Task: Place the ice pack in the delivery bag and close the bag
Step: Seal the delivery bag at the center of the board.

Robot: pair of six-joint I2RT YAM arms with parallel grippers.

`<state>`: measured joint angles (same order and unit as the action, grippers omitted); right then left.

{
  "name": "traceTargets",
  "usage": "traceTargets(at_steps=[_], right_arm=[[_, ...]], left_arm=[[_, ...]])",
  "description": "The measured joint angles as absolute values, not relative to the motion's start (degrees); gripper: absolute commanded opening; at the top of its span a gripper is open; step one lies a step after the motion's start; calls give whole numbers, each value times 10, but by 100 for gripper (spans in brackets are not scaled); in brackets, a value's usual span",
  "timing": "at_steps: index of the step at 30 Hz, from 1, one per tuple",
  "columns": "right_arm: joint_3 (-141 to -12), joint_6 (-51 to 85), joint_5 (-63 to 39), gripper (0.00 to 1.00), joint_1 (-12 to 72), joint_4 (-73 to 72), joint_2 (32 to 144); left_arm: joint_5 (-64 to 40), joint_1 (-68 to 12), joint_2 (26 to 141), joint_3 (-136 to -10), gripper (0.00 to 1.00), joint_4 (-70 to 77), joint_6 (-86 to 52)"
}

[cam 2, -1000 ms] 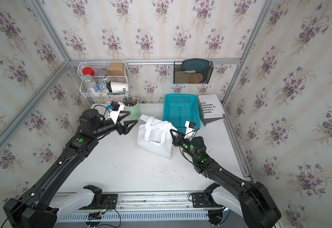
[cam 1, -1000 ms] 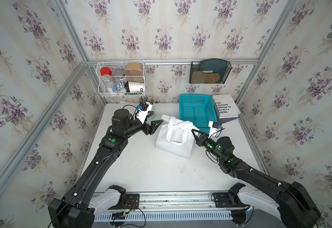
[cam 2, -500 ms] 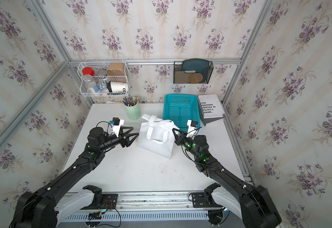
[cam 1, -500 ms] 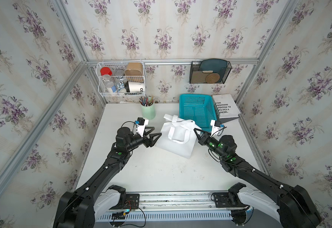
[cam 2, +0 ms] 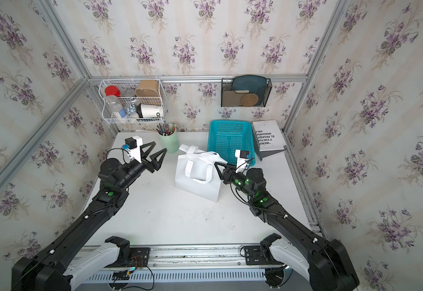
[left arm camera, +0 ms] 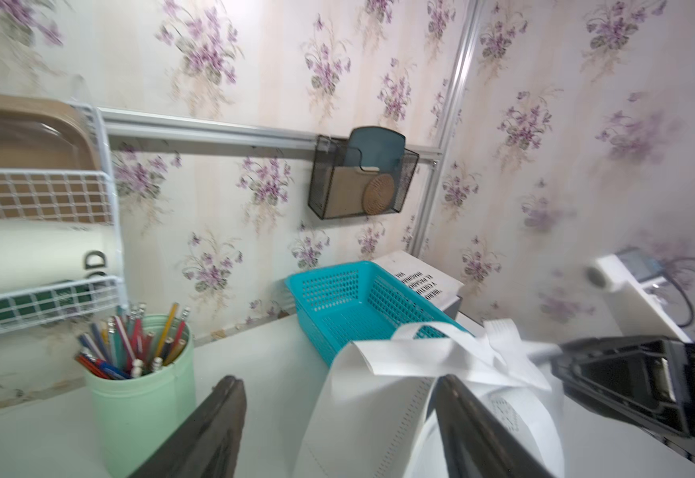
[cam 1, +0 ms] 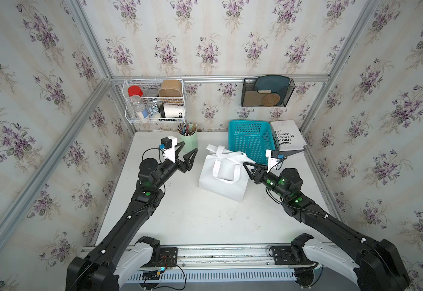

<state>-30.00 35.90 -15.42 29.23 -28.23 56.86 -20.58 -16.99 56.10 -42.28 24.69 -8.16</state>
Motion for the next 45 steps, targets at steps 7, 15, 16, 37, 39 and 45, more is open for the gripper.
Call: traceTargets(at_steps=[7, 15, 16, 37, 39, 45], right_arm=[[-337, 296, -147, 60, 292, -165, 488], [-401, 205, -98, 72, 292, -53, 391], [-411, 197, -96, 75, 292, -46, 387], [-511, 189, -150, 100, 293, -176, 533], [-525, 170, -157, 100, 303, -173, 550], [-566, 15, -162, 100, 392, -136, 585]], left_arm=[[-168, -170, 547, -476, 75, 167, -69], [-182, -170, 538, -450, 74, 100, -73], [-185, -170, 537, -448, 74, 96, -75], [-243, -170, 507, -377, 75, 51, -91], [-242, -170, 497, -375, 75, 44, -86], [-247, -170, 475, -382, 75, 13, -46]])
